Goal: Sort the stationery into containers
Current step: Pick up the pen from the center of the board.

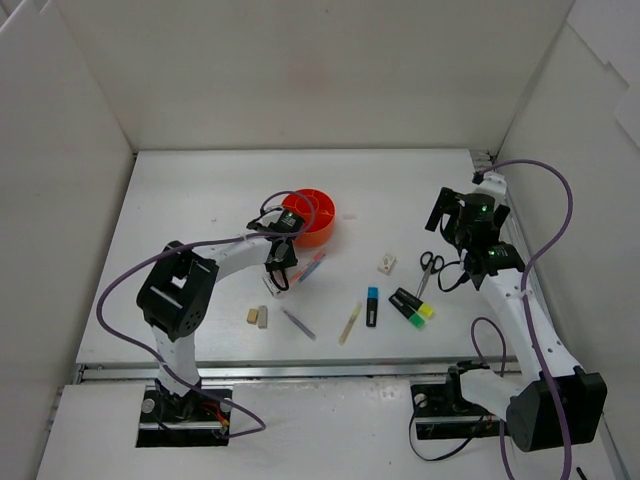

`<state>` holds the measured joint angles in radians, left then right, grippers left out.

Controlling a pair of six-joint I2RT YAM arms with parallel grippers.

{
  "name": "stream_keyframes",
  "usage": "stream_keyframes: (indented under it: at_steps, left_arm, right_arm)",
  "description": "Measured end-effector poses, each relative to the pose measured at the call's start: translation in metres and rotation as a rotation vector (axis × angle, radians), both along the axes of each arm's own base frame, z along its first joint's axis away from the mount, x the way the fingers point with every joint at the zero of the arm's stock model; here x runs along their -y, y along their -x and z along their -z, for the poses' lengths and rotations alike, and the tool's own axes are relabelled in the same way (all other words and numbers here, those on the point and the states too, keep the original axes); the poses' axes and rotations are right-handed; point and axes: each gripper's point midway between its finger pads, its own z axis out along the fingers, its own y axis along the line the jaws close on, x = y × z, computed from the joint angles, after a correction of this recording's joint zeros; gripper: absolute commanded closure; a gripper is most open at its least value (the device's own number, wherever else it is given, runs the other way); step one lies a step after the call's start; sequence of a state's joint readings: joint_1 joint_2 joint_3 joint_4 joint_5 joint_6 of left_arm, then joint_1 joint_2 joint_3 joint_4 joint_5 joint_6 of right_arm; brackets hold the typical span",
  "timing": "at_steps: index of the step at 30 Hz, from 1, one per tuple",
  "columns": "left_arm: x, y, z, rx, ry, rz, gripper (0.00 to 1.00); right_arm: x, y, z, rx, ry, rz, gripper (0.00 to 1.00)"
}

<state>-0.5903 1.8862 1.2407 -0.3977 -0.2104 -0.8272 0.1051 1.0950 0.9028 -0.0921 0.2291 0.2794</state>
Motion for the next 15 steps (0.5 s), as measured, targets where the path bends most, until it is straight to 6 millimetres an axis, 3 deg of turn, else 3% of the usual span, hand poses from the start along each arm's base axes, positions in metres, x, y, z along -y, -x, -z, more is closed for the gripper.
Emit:
stream_keyframes:
  at_steps: [5,8,15]
  left_arm:
    - [-0.0007,0.0009,0.0004,0.008,-0.004,-0.007,0.84]
    - [0.0003,0.0014,0.0003,0.01,-0.008,-0.003,1.0]
    - [0.0022,0.0045,-0.0011,0.022,-0.03,0.023,1.0]
  right_arm:
    - [0.0,0.0004,0.0005,-0.003,0.0,0.0,0.02]
    - [0.0,0.0004,0.0005,-0.003,0.0,0.0,0.02]
    - [-0.0063,-0.0028,-0.0038,-0.008,0.022,-0.065,0.02]
